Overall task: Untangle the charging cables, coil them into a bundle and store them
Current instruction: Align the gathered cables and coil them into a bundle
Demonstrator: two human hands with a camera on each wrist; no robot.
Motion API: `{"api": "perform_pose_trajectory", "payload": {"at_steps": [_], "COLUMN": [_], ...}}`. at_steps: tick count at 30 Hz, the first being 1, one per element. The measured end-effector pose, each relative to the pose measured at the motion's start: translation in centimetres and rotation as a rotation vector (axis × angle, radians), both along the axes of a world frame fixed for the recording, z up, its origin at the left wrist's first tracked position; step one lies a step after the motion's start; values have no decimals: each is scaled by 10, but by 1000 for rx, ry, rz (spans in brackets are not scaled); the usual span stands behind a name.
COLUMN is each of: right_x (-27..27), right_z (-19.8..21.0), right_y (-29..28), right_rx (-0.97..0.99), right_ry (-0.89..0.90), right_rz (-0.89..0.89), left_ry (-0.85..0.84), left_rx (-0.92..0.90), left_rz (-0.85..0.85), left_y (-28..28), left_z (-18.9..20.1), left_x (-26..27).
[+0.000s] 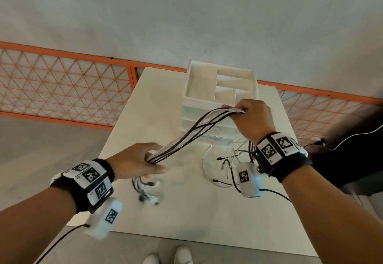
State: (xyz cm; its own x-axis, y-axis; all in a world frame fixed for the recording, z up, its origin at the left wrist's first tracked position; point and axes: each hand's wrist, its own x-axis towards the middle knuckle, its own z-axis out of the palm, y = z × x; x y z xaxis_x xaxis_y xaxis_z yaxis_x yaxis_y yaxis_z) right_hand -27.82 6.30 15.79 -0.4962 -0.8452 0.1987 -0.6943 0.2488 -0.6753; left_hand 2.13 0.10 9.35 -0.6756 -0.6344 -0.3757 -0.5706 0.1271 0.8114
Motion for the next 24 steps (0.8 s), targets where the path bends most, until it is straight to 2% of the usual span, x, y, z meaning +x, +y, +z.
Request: {"api": "perform_pose_trajectory", "payload": {"at_steps": [4, 8, 13, 15, 19, 24], "right_x": [22, 33, 30, 32, 38, 46], "right_z": [5, 7, 8, 10, 18, 25], "right_y": [-5, -4, 7, 9, 9, 10], "right_rx": [10, -27, -187, -213, -264, -291], "right_ry": [-17, -86, -240, -191, 30, 123], "right_rz": [108, 215, 201, 230, 286, 400], "left_ry": [196, 411, 318, 251, 144, 75], "left_rx": [-50, -82, -377, -427, -509, -492], "left_rz": [-45, 119, 182, 152, 99, 26], "left_y": [7, 5, 4, 4, 5, 1], "left_z": [44, 75, 89, 90, 95, 100], "left_x": [-44, -71, -82, -83, -90, -89]}}
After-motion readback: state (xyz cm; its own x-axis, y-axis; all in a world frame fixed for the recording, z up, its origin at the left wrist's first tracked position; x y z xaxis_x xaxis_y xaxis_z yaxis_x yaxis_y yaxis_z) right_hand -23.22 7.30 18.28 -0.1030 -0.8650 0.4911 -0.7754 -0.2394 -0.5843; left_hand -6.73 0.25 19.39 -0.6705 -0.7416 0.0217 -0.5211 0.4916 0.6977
